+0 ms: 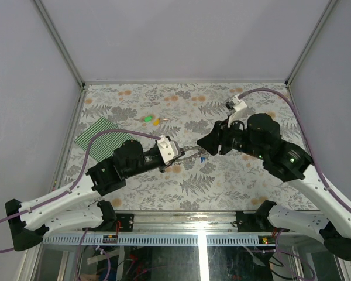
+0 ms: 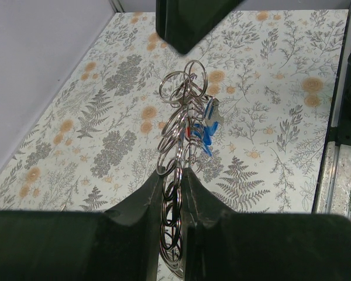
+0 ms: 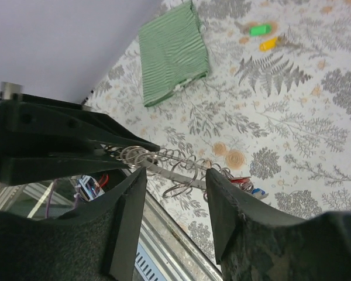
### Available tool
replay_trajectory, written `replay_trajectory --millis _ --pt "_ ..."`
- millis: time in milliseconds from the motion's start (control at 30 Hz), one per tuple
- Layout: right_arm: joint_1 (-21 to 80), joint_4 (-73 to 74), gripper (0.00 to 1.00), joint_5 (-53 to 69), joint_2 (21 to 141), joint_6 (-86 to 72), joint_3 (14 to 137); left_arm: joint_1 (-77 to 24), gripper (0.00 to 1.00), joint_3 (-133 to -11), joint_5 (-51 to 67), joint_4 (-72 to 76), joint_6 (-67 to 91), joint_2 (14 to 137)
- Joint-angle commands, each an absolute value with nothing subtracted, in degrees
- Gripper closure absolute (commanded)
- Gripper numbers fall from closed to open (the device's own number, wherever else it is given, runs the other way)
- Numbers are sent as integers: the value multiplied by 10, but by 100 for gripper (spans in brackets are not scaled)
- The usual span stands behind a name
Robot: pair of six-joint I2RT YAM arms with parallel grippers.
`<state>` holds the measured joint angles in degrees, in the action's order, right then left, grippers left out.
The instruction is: Put the keys on the keyring
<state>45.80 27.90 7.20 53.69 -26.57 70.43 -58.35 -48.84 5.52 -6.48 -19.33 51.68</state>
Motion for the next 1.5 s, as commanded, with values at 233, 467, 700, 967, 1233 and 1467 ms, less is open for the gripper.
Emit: replay_trajectory --millis 233,467,700,967,1233,1467 --pt "460 354 69 46 544 -229 716 -583 100 -518 44 -30 -195 511" --pt "460 431 71 -26 540 -195 737 -583 100 -519 40 -30 -196 513" --pt "460 369 71 -41 494 -191 736 -583 100 -521 35 -32 -188 513" --pt "460 236 66 82 493 -228 726 -583 100 -535 37 -32 -159 532" --pt "461 312 66 144 577 -215 796 -583 100 -533 87 -62 -248 527" --pt "461 338 66 174 573 -183 794 -583 100 -539 137 -134 -491 509"
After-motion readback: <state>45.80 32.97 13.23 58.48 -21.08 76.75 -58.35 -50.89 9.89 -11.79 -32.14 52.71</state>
